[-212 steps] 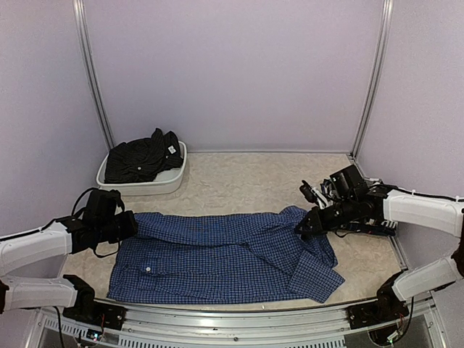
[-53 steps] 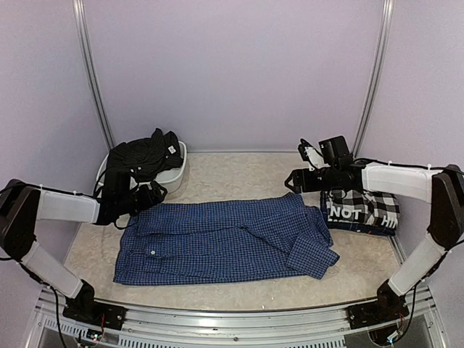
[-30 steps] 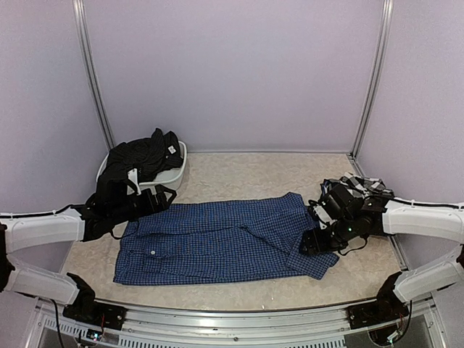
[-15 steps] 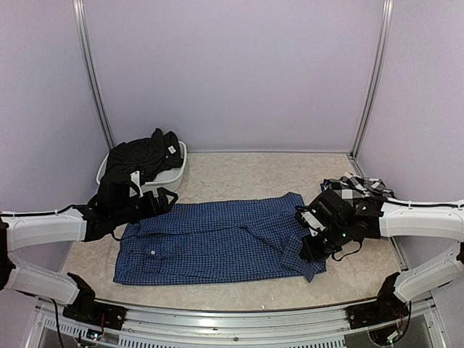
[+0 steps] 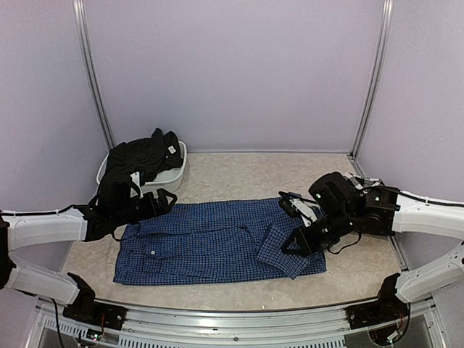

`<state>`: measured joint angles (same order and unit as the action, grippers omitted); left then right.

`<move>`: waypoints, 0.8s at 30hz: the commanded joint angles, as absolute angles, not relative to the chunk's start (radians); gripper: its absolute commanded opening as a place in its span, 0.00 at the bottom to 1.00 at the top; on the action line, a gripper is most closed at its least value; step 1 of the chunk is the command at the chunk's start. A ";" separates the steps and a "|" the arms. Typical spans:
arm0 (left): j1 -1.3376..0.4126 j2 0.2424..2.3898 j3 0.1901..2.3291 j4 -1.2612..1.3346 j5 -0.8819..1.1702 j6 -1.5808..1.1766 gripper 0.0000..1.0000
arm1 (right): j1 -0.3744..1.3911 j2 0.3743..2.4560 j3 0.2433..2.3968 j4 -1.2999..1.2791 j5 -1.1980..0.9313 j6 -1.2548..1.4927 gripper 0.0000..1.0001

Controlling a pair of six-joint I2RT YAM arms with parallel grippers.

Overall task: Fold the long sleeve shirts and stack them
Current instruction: Pick up the rectangle-folded shirt from the center of the board, then pass from the right arm to the left

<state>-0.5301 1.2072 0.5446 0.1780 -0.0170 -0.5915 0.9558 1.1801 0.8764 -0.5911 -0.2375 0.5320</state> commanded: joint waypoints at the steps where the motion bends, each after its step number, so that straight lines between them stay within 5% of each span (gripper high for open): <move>1: -0.537 1.209 0.560 0.147 -0.046 -0.569 0.99 | 0.972 1.136 0.918 -0.571 -0.307 0.510 0.00; 24: -0.635 1.136 0.513 0.297 0.030 -0.444 0.99 | 0.892 1.214 0.863 -0.537 -0.308 0.458 0.00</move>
